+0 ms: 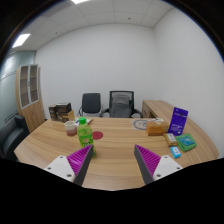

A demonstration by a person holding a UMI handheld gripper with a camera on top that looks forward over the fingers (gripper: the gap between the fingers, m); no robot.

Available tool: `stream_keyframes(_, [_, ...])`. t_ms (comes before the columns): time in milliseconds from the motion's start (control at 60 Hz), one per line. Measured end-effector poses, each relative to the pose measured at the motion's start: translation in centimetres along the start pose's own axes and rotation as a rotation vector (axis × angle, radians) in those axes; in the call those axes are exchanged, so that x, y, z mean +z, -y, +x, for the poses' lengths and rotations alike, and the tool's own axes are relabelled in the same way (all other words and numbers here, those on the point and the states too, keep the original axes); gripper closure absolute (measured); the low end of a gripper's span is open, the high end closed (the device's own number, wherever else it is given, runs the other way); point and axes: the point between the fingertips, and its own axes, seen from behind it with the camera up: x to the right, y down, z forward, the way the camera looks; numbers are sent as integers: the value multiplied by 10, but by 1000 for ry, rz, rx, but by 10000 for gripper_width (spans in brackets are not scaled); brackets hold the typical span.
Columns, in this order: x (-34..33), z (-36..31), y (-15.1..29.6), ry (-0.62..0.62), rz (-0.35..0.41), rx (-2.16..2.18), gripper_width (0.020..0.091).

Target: Pour water

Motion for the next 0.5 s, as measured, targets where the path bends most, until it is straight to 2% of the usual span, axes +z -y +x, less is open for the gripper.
stream_keyframes(250, [52,-84,-22,105,1,-36,251])
stream_keyframes(500, [144,-117,-31,24,11,-62,251])
